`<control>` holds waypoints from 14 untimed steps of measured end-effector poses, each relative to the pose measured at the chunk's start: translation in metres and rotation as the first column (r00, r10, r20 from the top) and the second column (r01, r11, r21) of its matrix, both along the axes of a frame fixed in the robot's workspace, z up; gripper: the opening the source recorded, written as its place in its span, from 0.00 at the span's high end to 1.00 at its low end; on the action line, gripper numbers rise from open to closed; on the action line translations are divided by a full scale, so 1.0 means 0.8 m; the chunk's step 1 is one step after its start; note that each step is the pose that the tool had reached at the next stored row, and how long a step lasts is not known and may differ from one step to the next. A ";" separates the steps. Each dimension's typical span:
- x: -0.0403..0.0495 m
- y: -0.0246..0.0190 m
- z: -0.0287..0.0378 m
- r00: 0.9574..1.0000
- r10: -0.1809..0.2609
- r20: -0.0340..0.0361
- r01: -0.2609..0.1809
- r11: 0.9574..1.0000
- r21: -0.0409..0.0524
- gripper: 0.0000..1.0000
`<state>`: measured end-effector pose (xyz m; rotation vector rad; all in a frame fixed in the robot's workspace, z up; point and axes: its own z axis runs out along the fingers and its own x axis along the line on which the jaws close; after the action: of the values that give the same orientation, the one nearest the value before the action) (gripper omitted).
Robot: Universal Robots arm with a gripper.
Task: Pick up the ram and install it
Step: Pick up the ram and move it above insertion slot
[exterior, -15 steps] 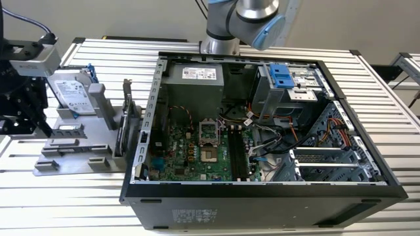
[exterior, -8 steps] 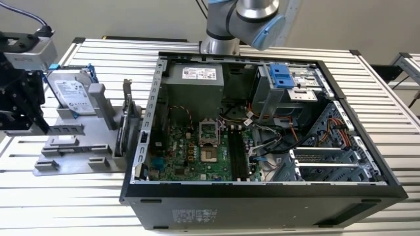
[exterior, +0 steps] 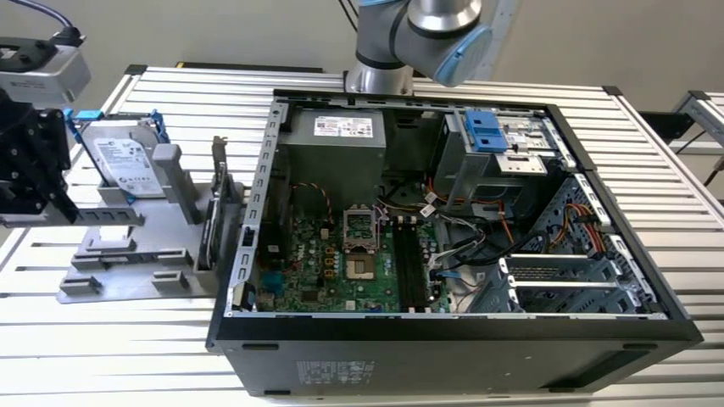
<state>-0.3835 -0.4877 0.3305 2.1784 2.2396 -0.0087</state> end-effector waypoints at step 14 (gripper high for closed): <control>0.000 0.0000 0.0291 1.000 0.000 0.000 0.000 1.000 0.000 1.00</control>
<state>-0.3836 -0.4877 0.3538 2.1785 2.2396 -0.0087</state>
